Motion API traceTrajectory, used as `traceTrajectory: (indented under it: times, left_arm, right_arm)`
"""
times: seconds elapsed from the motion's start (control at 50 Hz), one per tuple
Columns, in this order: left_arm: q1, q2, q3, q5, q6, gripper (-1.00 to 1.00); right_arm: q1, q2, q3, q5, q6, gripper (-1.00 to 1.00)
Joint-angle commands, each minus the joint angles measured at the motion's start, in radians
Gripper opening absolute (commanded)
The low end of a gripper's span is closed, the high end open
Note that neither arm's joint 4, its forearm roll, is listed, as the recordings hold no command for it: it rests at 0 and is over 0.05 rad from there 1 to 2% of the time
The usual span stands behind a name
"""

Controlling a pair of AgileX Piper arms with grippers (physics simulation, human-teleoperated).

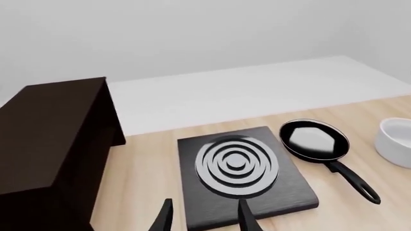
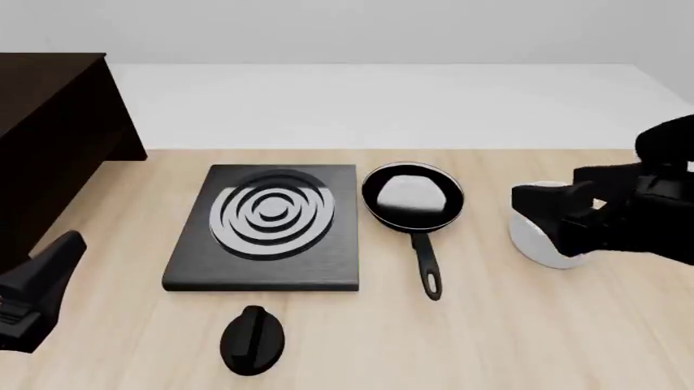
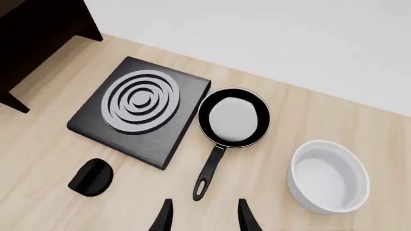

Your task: Put the frying pan on the cabinet shelf.

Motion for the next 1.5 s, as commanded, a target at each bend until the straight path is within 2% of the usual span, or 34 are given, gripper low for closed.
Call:
traceTrajectory:
  times: [0.02, 0.06, 0.14, 0.2, 0.24, 0.34, 0.42, 0.48, 0.52, 0.54, 0.64, 0.68, 0.74, 0.84, 0.96, 1.0, 1.04, 1.08, 1.24, 1.36, 1.4, 1.44, 1.5]
  left_arm:
    - [0.017, 0.001, 0.001, -0.012, -0.006, 1.00]
    - [0.012, -0.001, 0.009, -0.017, -0.011, 1.00]
    - [-0.002, 0.003, 0.005, -0.015, -0.009, 1.00]
    - [-0.005, 0.008, -0.009, -0.006, -0.006, 1.00]
    - [-0.005, 0.002, 0.004, -0.012, -0.005, 1.00]
    - [0.000, 0.004, -0.012, -0.003, 0.006, 1.00]
    - [-0.014, -0.001, -0.019, 0.011, 0.002, 1.00]
    - [-0.021, -0.005, -0.025, 0.021, 0.009, 1.00]
    - [-0.022, -0.006, -0.042, 0.038, 0.006, 1.00]
    - [-0.024, -0.009, -0.027, 0.025, 0.009, 1.00]
    - [-0.030, -0.015, -0.024, 0.031, 0.003, 1.00]
    - [-0.033, -0.012, -0.024, 0.033, 0.006, 1.00]
    - [-0.040, -0.010, -0.037, 0.043, -0.002, 1.00]
    - [-0.050, -0.016, -0.027, 0.044, 0.003, 1.00]
    - [-0.067, -0.018, -0.013, 0.047, -0.006, 1.00]
    - [-0.068, -0.016, -0.011, 0.044, -0.007, 1.00]
    - [-0.070, -0.013, -0.010, 0.043, -0.005, 1.00]
    - [-0.070, -0.012, -0.011, 0.043, -0.005, 1.00]
    - [-0.079, -0.006, 0.002, 0.031, -0.005, 1.00]
    - [-0.083, 0.003, -0.029, 0.055, 0.002, 1.00]
    - [-0.089, -0.006, -0.033, 0.063, -0.004, 1.00]
    - [-0.090, -0.007, -0.059, 0.081, -0.021, 1.00]
    - [-0.084, -0.010, -0.070, 0.089, -0.009, 1.00]
  right_arm:
    - [0.059, 0.131, -0.092, 0.083, 0.022, 1.00]
    - [0.067, 0.161, -0.108, 0.093, 0.018, 1.00]
    - [0.094, 0.212, -0.125, 0.111, 0.057, 1.00]
    - [0.090, 0.244, -0.144, 0.119, 0.040, 1.00]
    - [0.089, 0.272, -0.158, 0.124, 0.077, 1.00]
    - [0.093, 0.314, -0.162, 0.112, 0.078, 1.00]
    - [0.116, 0.343, -0.171, 0.123, 0.101, 1.00]
    - [0.148, 0.371, -0.161, 0.134, 0.140, 1.00]
    - [0.163, 0.385, -0.164, 0.134, 0.119, 1.00]
    - [0.164, 0.388, -0.161, 0.133, 0.140, 1.00]
    - [0.161, 0.408, -0.152, 0.123, 0.129, 1.00]
    - [0.166, 0.419, -0.139, 0.119, 0.156, 1.00]
    - [0.169, 0.432, -0.128, 0.114, 0.165, 1.00]
    - [0.151, 0.474, -0.134, 0.107, 0.121, 1.00]
    - [0.132, 0.508, -0.158, 0.109, 0.103, 1.00]
    - [0.156, 0.525, -0.155, 0.110, 0.087, 1.00]
    - [0.136, 0.534, -0.155, 0.107, 0.092, 1.00]
    - [0.115, 0.548, -0.161, 0.103, 0.069, 1.00]
    - [0.081, 0.601, -0.164, 0.080, 0.059, 1.00]
    - [0.054, 0.632, -0.163, 0.064, 0.036, 1.00]
    - [0.047, 0.637, -0.175, 0.064, 0.010, 1.00]
    - [0.051, 0.645, -0.172, 0.069, 0.013, 1.00]
    - [0.039, 0.656, -0.181, 0.059, 0.012, 1.00]
